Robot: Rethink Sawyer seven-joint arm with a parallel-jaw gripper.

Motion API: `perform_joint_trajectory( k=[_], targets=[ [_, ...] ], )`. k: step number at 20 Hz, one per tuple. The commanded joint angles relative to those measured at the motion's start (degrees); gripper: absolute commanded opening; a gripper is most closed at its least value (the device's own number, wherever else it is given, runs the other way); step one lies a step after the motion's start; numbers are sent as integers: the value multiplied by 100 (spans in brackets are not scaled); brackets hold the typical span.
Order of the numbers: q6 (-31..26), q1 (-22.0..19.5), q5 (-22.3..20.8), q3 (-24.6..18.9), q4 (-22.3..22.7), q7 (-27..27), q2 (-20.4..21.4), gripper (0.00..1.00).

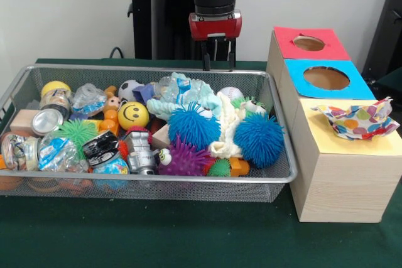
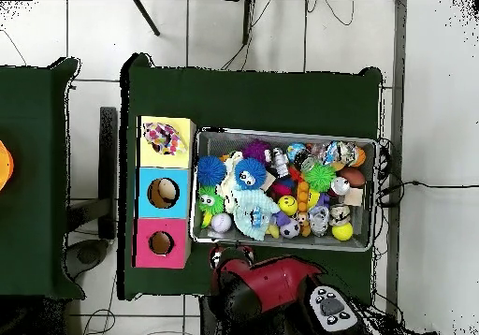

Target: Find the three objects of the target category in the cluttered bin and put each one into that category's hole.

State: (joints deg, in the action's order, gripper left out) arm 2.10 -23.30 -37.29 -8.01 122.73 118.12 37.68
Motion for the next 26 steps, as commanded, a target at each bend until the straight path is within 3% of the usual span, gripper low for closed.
perform_joint_trajectory(
  k=[1,19,26],
  targets=[
    [-913,-333,-122,-100,-705,-130,-426,100],
    [-1589,-584,53,-547,-739,-404,-41,100],
    [-1835,-627,25,-681,-968,-500,-18,100]
  ],
)
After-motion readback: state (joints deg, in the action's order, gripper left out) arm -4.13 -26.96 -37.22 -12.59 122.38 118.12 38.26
